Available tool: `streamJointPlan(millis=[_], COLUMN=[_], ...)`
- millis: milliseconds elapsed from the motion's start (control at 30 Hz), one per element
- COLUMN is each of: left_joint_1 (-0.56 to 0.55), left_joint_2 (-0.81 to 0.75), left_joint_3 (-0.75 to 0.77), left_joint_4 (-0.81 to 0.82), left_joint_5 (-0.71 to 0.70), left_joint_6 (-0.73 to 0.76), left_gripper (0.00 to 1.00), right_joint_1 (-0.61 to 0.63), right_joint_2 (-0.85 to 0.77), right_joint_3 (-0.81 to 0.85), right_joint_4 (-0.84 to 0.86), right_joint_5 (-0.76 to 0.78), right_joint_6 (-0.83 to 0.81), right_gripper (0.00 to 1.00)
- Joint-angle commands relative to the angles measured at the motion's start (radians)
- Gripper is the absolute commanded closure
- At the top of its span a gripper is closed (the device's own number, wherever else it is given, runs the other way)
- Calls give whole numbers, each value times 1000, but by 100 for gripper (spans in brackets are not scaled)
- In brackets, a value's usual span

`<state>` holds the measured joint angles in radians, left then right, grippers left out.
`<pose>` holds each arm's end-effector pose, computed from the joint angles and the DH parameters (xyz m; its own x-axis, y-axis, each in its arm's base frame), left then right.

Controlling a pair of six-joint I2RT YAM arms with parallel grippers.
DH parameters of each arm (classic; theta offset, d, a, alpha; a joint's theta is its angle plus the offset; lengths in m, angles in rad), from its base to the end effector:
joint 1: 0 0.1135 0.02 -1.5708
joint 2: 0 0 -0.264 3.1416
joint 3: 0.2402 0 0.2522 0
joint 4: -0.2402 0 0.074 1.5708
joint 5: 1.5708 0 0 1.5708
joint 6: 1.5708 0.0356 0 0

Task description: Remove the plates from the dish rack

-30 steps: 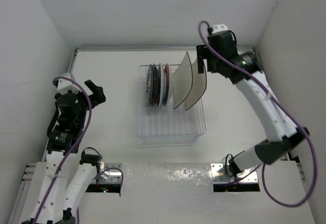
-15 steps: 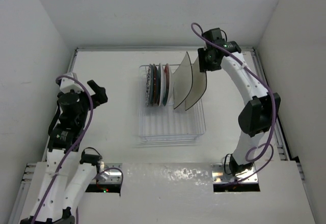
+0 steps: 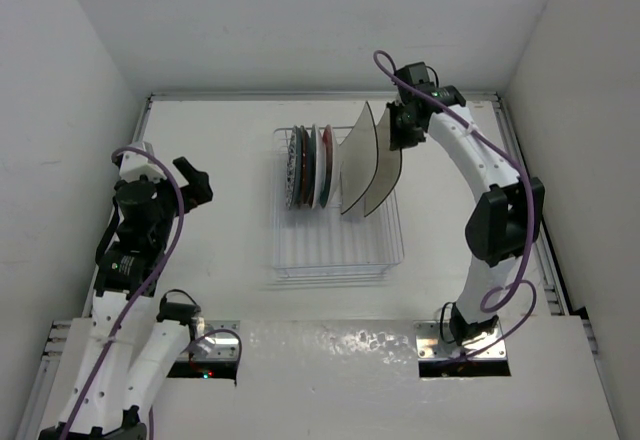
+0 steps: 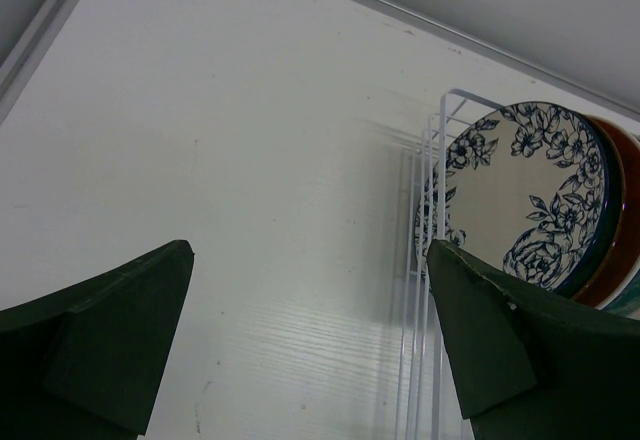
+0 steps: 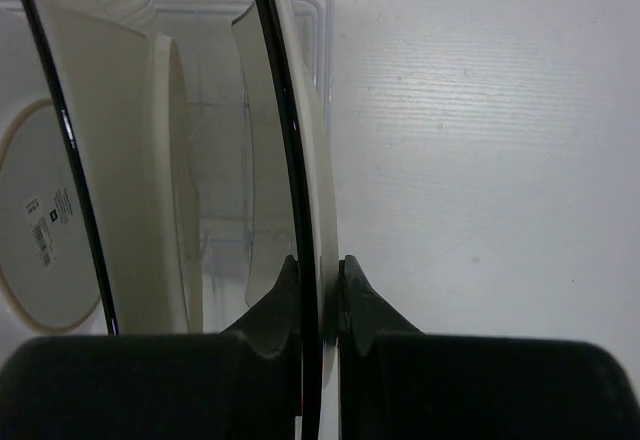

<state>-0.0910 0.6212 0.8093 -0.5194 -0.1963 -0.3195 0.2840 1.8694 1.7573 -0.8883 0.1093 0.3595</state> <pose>0.1378 -0.0056 0.3365 -0.2778 -0.2840 -0.9177 -0.1915 0.9525 -0.2368 0.3917 0.1103 0.3060 -0.8344 0.1208 -0.5378 0.0765 0.9916 0.1040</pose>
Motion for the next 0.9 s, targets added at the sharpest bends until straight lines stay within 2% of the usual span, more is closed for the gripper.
streamJointPlan(millis=[0,333,533,700,767,800,833,867], left_joint_1=[-7,-9,-9,-9,-9,-9,-9,-9], left_joint_2=[2,3,3,6,6,8,8,8], left_joint_3=[-4,-7,-6,-7,-7,-7,-7,-9], left_joint_4=[39,39,39,39,41,41,42,42], left_joint_5=[14,9,11,12,15,15,18,23], left_joint_6=[10,10,8,8,8,8,10,10], left_gripper=[0,0,0,0,0,0,0,0], right_joint_1=[-2,-32,-86,-170,-219,-238,-258,-279], right_joint_2=[-50,-96,-154,-251,-327,-360,-389,-439], right_joint_3=[76,336,377,234,60,-18,-162,-221], right_joint_4=[26,-67,-101,16,108,229,289,351], right_joint_5=[99,216,283,372,430,434,437,463], right_joint_6=[56,124,107,142,217,249,316,346], right_gripper=[100,100,100,100,100,100,100,100])
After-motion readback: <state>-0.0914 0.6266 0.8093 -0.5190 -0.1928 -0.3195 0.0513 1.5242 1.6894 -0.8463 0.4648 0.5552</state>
